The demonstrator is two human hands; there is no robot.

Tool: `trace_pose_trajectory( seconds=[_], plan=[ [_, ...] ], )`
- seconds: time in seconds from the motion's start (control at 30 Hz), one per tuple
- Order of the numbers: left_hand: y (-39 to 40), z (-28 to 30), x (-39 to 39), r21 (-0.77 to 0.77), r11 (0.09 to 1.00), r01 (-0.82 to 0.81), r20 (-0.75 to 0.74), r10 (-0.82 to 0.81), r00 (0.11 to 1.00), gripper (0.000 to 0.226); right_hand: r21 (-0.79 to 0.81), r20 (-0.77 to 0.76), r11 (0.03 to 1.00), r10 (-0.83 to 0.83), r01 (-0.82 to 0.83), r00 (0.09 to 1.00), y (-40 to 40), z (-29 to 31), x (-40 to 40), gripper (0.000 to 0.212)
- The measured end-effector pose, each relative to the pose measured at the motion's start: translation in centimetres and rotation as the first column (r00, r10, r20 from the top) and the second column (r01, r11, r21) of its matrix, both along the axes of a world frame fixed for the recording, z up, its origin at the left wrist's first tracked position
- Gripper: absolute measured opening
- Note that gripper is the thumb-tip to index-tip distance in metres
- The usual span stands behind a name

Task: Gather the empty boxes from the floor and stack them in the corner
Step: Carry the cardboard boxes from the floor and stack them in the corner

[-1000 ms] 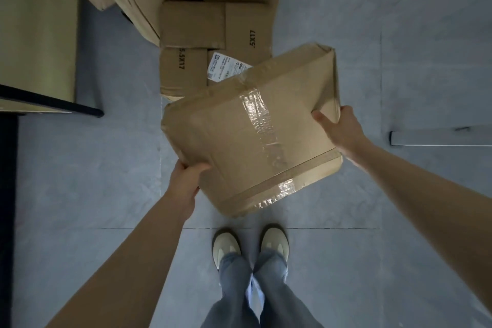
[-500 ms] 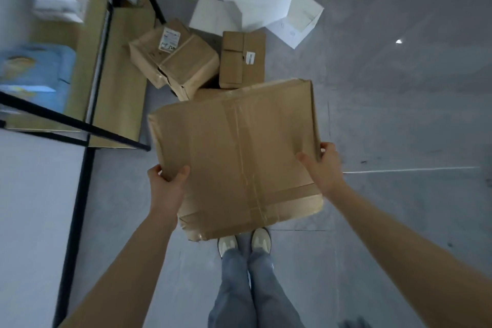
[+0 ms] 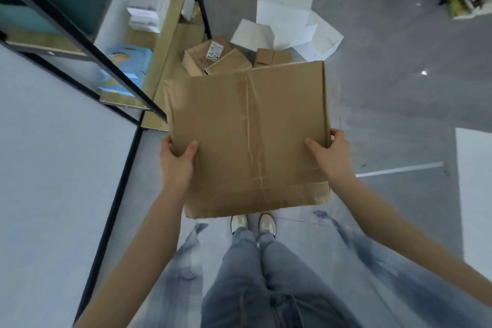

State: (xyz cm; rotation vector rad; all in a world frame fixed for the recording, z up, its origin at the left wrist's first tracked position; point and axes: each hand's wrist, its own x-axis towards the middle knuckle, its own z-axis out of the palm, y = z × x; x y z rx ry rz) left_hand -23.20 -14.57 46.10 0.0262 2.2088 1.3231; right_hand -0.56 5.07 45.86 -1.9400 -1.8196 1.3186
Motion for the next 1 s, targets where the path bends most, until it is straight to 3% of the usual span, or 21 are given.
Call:
trace_pose_trajectory(
  seconds=[0.2,0.4,0.57,0.63,0.73,1.0],
  plan=[
    [-3.4,2.8,2.1,-0.019,0.988,-0.152,-0.078,0.15,0.986,0.061,0.025,-0.099,0.992,0.123,-0.121,0.987,-0.5,3.1,-1.4,0.064],
    [-8.4,3.7,5.6,-0.009,0.911,-0.413,-0.087,0.411,0.908,0.064,0.076,-0.189,0.921,0.391,-0.383,0.901,-1.3,6.2,-3.8,0.065],
    [-14.6,4.6,9.8,0.047,0.757,-0.652,-0.077,0.654,0.753,0.051,0.107,-0.213,0.772,0.634,-0.627,0.743,-5.0,7.8,-6.8,0.065],
    [-16.8,5.0,11.3,0.047,0.712,-0.7,-0.086,0.701,0.708,0.055,0.147,-0.187,0.719,0.695,-0.68,0.694,-6.8,8.3,-8.0,0.064],
    [-22.1,5.5,14.3,0.063,0.587,-0.807,-0.084,0.809,0.582,0.069,0.159,-0.18,0.598,0.8,-0.785,0.573,-12.1,8.7,-9.8,0.065],
    [-37.0,5.5,25.7,0.053,0.244,-0.968,-0.052,0.969,0.241,0.074,0.182,-0.17,0.23,0.965,-0.956,0.199,-30.2,7.9,-11.1,0.056]
  ],
)
